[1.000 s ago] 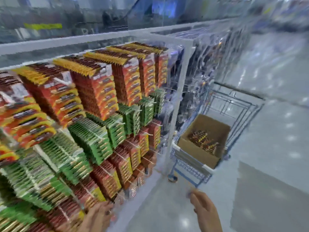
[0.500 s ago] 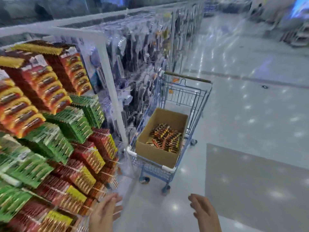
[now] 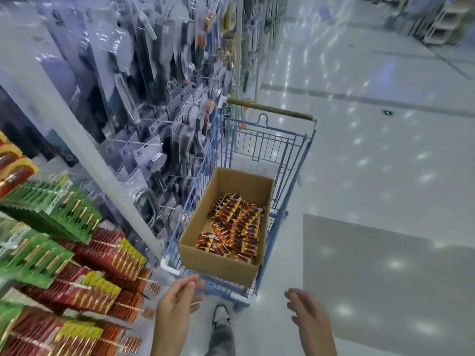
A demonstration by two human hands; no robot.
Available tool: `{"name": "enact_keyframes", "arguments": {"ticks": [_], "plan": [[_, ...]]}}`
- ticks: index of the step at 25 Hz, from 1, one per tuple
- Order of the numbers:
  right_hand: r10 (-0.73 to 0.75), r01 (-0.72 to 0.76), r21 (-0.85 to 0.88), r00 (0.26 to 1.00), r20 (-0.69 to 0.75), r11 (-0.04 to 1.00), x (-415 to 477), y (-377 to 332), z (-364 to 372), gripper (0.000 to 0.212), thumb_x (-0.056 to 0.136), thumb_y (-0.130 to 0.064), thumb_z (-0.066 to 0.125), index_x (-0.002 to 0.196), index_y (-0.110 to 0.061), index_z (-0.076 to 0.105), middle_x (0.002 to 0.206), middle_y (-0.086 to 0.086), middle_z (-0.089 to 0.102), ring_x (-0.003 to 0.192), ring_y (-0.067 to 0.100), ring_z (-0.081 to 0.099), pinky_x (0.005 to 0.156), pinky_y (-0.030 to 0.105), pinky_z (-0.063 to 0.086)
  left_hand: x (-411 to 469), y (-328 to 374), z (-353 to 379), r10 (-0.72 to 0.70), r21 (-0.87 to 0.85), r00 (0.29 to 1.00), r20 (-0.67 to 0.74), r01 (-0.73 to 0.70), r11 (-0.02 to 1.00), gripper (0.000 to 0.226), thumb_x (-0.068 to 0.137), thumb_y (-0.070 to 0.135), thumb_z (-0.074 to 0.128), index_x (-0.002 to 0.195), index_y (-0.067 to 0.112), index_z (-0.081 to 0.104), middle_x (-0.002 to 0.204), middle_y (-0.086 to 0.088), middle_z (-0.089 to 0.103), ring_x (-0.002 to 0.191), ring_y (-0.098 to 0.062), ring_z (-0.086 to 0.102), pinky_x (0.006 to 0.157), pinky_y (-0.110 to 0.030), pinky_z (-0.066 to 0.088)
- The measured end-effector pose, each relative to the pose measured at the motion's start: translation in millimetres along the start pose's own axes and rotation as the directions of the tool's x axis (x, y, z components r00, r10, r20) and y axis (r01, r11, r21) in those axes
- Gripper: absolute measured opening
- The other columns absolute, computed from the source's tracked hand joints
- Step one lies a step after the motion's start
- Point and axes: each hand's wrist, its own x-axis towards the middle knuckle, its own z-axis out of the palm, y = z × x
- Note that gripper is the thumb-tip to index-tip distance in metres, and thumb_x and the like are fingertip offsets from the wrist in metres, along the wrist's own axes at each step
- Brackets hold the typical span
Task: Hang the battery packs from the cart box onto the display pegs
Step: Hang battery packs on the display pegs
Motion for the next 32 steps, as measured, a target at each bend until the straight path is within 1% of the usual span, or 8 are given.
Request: {"name": "enact_keyframes", "arguments": {"ticks": [2,6,11,15,19,23,27,32], "plan": [[-0.003,0.003,-0.008,1.0,0.0,1.0,30,-25,19,0.011,0.098,-0.012,0.066,0.092,-0.017,0.075,0.086,-0.007,0.078,0.102,0.028,0.068,0.082,0.038,0.049,42,24,18,0.018,0.019,0.999,0.041,-0.019,1.0,0.019,0.106,0.011,0.055,0.109,0.014,0.074,0.098,-0.001,0.081,0.092,-0.03,0.074,0.083,-0.043,0.059],[0.003,0.0,-0.1,1.0,0.03,0.995,79,-67,49,0.012,0.101,-0.021,0.062,0.096,-0.024,0.073,0.102,-0.006,0.077,0.105,0.02,0.068,0.092,0.041,0.051,115,56,47,0.039,0.067,0.995,0.087,-0.044,0.997,0.02,0.105,0.013,0.055,0.113,0.016,0.073,0.103,0.001,0.08,0.092,-0.023,0.076,0.084,-0.04,0.06],[0.03,-0.02,-0.162,0.998,0.062,0.987,125,-101,76,0.011,0.1,-0.032,0.061,0.101,-0.029,0.072,0.098,-0.018,0.075,0.101,0.009,0.068,0.089,0.034,0.052,202,51,100,-0.067,0.173,0.993,0.097,0.049,0.984,0.016,0.105,0.017,0.058,0.107,0.023,0.072,0.099,0.003,0.079,0.09,-0.024,0.074,0.08,-0.041,0.061],[0.104,-0.081,-0.162,0.985,0.138,0.983,166,-110,97,0.014,0.102,-0.027,0.058,0.101,-0.022,0.072,0.092,-0.02,0.074,0.091,-0.001,0.068,0.081,0.024,0.05,287,2,149,-0.256,0.318,0.961,0.107,0.21,0.924,0.014,0.105,0.027,0.058,0.113,0.022,0.068,0.106,-0.001,0.075,0.095,-0.021,0.071,0.076,-0.035,0.057],[0.17,-0.132,-0.194,0.967,0.192,0.972,223,-104,111,0.015,0.103,-0.021,0.058,0.102,-0.019,0.073,0.096,-0.014,0.074,0.096,0.001,0.068,0.077,0.015,0.053,363,-72,193,-0.414,0.465,0.91,-0.018,0.374,0.803,0.03,0.104,0.024,0.057,0.131,0.012,0.063,0.13,-0.007,0.067,0.12,-0.029,0.062,0.105,-0.038,0.047],[0.25,-0.203,-0.226,0.946,0.205,0.953,260,-91,125,0.016,0.104,-0.024,0.057,0.104,-0.022,0.073,0.099,-0.017,0.072,0.098,-0.004,0.065,0.073,0.007,0.05,404,-123,227,-0.454,0.532,0.89,-0.044,0.406,0.743,0.036,0.107,0.019,0.053,0.142,0.011,0.054,0.136,-0.004,0.061,0.129,-0.026,0.055,0.113,-0.041,0.039],[0.341,-0.295,-0.221,0.915,0.214,0.93,283,-74,132,0.017,0.103,-0.026,0.056,0.104,-0.025,0.073,0.102,-0.015,0.073,0.098,0.0,0.067,0.069,0.008,0.051,433,-181,244,-0.472,0.583,0.878,-0.079,0.425,0.693,0.048,0.103,0.029,0.06,0.149,0.017,0.048,0.15,-0.011,0.054,0.139,-0.037,0.05,0.119,-0.052,0.038],[0.433,-0.383,-0.248,0.88,0.193,0.89,303,-60,144,0.017,0.103,-0.028,0.057,0.106,-0.026,0.073,0.103,-0.017,0.073,0.096,-0.002,0.068,0.065,0.008,0.051,456,-202,260,-0.429,0.508,0.887,-0.171,0.453,0.733,0.044,0.098,0.029,0.071,0.137,0.013,0.058,0.138,-0.01,0.063,0.13,-0.032,0.058,0.113,-0.048,0.045]]}}
